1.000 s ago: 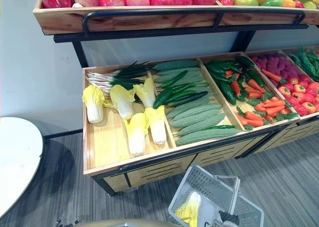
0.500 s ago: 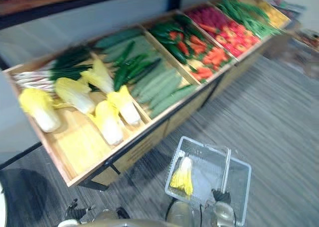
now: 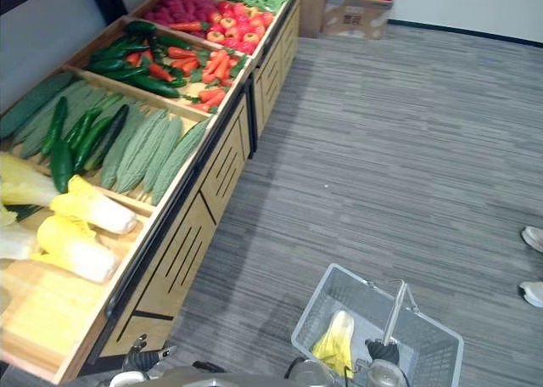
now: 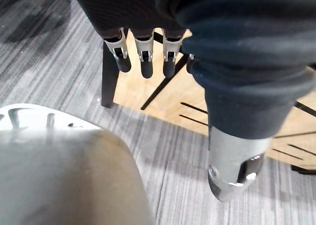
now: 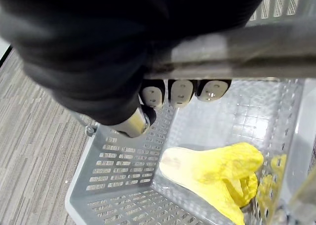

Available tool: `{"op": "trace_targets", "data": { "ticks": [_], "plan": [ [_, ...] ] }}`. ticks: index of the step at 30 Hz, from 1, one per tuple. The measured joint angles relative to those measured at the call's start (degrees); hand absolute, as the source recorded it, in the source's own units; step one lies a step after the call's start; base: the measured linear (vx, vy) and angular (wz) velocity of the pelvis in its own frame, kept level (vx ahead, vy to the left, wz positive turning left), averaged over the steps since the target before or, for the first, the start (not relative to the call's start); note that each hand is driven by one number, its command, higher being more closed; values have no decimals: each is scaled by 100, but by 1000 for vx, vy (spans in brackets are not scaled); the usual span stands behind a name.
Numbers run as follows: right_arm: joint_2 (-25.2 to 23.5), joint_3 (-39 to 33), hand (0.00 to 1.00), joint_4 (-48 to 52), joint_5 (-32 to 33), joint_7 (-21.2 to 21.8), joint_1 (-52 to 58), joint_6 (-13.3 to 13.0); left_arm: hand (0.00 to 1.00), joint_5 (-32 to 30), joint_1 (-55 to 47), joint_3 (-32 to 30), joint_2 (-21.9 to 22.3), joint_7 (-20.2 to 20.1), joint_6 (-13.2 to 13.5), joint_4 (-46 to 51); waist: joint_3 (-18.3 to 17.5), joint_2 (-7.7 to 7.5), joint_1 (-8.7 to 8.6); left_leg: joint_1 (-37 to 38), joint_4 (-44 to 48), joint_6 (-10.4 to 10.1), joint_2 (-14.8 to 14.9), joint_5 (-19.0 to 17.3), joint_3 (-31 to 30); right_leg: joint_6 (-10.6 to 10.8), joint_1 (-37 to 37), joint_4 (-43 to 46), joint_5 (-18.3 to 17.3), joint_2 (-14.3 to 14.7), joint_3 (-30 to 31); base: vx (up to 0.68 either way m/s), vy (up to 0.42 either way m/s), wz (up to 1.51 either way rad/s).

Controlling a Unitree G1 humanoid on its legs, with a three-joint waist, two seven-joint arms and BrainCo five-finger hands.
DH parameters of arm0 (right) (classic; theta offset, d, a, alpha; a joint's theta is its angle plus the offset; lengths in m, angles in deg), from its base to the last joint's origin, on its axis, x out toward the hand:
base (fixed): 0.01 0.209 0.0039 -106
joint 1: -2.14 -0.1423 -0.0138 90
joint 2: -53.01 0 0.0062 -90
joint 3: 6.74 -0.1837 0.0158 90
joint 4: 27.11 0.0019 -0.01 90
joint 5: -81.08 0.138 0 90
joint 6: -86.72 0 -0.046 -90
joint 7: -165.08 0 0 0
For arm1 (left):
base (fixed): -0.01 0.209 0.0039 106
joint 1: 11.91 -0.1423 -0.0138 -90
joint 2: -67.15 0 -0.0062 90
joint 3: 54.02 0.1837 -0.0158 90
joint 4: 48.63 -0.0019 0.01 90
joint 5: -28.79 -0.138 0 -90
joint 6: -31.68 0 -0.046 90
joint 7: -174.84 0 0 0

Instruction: Pick vegetable in the basket

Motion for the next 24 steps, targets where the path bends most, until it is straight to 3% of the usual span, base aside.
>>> {"op": "trace_targets", "data": {
  "ticks": [1,2,3,6,8,9,12,15,16,17,24],
  "plan": [
    [-7,85,100,1,-3,16,7,-1,0,0,-24,-16,-4,4,2,-4,21,-35,24,-23,148,3,27,105,-372,-25,29,-67,34,29,149,-89,-126,-101],
    [-3,192,100,29,-15,47,-14,-8,0,-1,-74,-20,-9,23,4,9,83,-137,77,-204,350,-20,-26,136,-1155,-51,110,-141,83,42,399,-46,-52,-124],
    [-5,244,100,81,-33,74,-95,-49,0,0,-108,-12,29,61,7,21,89,-112,183,-353,142,-261,-526,-91,-2514,-47,78,-123,132,-10,774,-46,-23,-135],
    [39,389,100,69,-45,162,-146,-117,0,65,-227,1,124,95,54,89,100,-68,268,-387,-965,-443,-1654,-287,-4920,13,-59,-138,278,-34,1478,-31,149,-142],
    [2,373,100,72,15,173,-113,-114,0,71,-230,5,156,87,64,148,113,30,299,-404,-1427,-511,-1746,-149,-5516,84,-168,-142,314,109,1726,-35,193,-71],
    [-13,369,100,67,26,172,-89,-113,0,79,-228,2,161,79,63,143,101,34,305,-348,-1478,-568,-1753,-240,-5601,132,-198,-174,341,133,1805,8,200,-52],
    [-102,322,100,76,110,223,14,-124,0,260,-211,5,75,49,59,137,35,-125,299,-294,-2030,-342,-2012,-134,-5344,350,-332,-542,668,-65,2068,27,179,-35],
    [-81,83,100,101,252,286,132,-200,0,264,-235,46,58,24,58,125,-2,-99,238,-79,-2443,-152,-2308,26,-5246,521,-296,-664,777,-298,2172,47,165,-9],
    [-65,74,100,99,289,292,151,-214,0,264,-242,46,60,7,58,119,-24,-81,236,-38,-2503,-131,-2354,40,-5237,526,-290,-675,779,-331,2201,54,121,-6],
    [-162,114,100,-244,341,541,137,-236,0,277,-232,101,-43,-191,65,-268,-344,-216,234,384,-2813,-79,-2465,78,-5128,574,-104,-765,808,-370,2312,0,0,0],
    [-163,110,100,-249,346,550,137,-232,0,287,-231,94,-40,-225,64,-280,-351,-207,233,385,-2837,-79,-2477,79,-5139,574,-100,-784,808,-371,2294,0,0,0]
  ]
}}
